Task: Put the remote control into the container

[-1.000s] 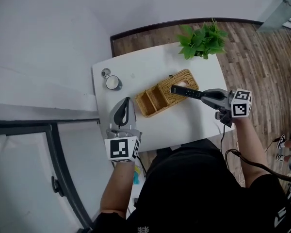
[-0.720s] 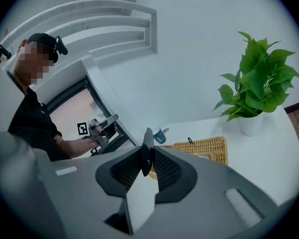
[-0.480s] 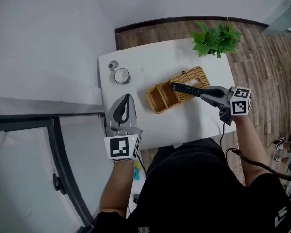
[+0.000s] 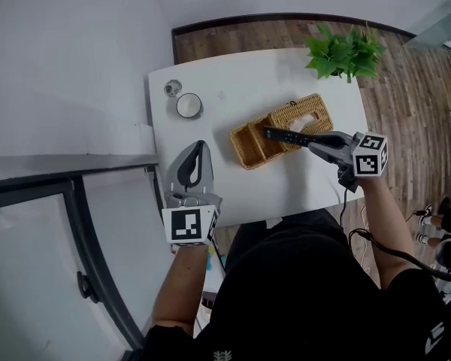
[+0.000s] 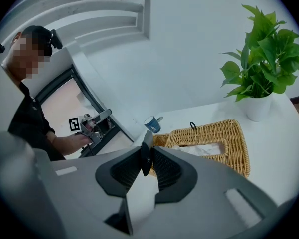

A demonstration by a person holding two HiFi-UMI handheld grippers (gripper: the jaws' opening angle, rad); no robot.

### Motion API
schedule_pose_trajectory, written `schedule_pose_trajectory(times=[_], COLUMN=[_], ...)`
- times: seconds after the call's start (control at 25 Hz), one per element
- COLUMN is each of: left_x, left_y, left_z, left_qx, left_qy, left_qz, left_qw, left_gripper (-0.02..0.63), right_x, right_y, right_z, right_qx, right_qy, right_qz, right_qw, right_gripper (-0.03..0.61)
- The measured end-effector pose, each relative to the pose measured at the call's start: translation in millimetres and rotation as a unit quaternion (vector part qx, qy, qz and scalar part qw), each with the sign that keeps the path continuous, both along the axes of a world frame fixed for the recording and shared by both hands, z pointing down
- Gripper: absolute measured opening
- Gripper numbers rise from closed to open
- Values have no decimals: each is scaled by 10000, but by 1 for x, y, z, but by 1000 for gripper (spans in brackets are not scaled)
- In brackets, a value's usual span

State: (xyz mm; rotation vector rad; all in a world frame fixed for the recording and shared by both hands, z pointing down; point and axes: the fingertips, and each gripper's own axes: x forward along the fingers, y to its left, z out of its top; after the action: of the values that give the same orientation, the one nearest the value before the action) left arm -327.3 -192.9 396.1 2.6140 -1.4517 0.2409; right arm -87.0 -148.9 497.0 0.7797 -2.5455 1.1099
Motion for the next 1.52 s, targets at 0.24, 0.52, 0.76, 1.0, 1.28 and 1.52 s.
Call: schedule_pose_trajectory(times=[0.24,0.52,0.76,1.0,1.28,1.52], left_x=[-8,-21,-31,-39,-40,-29], left_y=[-4,-6,-8,-6,-2,-3], left_z=[16,26,28,27,22,16], left_qx=[-116,-209,-215,-216,-177,-143], left_qy=[82,153,202,206,175,125], left_qz=[13,-27,-88,-145,-203,-139], left_qw=[9999,9997,9995,9994,9995,9997], left_gripper=[2,2,2,2,2,2], right_x=[-14,-23,-31,-44,-43,-32], right_y=[-2,-6,-10,-15,-25,-26], right_z=[15,29,38,42,36,29], right_qx=[-209,-390,-510,-526,-379,-269], right_qy=[276,817,1123,1189,1048,916], right_qz=[-44,-67,5,31,242,371], right_qw=[9994,9959,9924,9915,9935,9947], right_gripper=[72,72,75,84,103,107])
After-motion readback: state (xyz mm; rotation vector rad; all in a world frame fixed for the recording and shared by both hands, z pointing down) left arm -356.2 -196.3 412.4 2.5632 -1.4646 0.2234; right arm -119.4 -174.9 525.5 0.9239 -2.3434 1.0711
